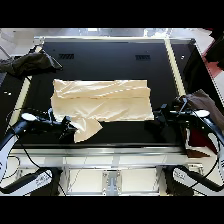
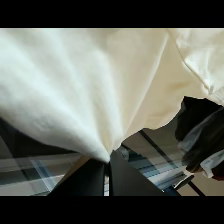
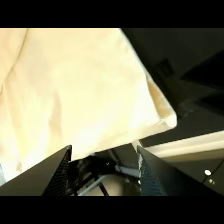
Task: Fold the shirts.
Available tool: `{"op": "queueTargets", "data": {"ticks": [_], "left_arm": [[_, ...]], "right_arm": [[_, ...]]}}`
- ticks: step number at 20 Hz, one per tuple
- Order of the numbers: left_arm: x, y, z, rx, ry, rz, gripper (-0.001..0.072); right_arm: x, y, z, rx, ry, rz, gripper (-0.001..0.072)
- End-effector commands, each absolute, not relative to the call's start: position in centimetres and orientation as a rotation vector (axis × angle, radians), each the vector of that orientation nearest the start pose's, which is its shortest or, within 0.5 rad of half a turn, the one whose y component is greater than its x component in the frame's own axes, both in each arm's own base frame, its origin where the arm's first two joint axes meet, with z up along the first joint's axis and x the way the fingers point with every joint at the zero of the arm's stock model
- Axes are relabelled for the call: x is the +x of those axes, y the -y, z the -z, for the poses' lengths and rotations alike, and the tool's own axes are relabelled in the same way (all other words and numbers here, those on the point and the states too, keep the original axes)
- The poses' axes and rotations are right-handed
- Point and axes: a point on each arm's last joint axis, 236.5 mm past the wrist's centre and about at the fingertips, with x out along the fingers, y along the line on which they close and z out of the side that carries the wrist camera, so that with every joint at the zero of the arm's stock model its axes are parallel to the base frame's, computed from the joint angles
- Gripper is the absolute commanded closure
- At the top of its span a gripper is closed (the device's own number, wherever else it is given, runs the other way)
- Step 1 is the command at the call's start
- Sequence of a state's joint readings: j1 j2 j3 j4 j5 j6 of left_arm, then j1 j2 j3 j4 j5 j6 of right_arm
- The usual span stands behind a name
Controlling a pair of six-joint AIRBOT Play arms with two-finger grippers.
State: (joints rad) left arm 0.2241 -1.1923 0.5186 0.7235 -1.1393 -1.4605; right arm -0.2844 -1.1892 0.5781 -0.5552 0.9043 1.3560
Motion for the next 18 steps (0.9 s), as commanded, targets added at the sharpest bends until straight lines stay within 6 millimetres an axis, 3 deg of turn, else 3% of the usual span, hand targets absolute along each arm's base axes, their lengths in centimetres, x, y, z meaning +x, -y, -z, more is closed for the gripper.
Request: {"op": "queueTargets", "data": {"ticks": [1, 4, 6, 13, 15, 18], "left_arm": [[24.8, 10.9, 8.3, -1.033, -1.546, 0.163, 0.0696], [24.8, 10.9, 8.3, -1.033, -1.547, 0.163, 0.0695], [24.8, 10.9, 8.3, -1.033, -1.547, 0.163, 0.0695], [24.8, 10.9, 8.3, -1.033, -1.546, 0.162, 0.0695], [24.8, 10.9, 8.3, -1.033, -1.546, 0.162, 0.0695], [24.8, 10.9, 8.3, -1.033, -1.546, 0.162, 0.0695]], "right_arm": [[34.1, -7.9, 7.4, 1.097, -1.176, -0.071, 0.0232], [33.3, -9.0, 8.7, 1.118, -1.244, -0.075, 0.0232], [32.9, -9.4, 8.4, 1.125, -1.262, -0.095, 0.0232], [31.3, -8.5, 9.8, 1.116, -1.344, 0.010, 0.0232], [31.6, -8.0, 10.1, 1.124, -1.326, 0.047, 0.0232], [33.8, -6.0, 10.4, 1.148, -1.217, 0.141, 0.0234]]}}
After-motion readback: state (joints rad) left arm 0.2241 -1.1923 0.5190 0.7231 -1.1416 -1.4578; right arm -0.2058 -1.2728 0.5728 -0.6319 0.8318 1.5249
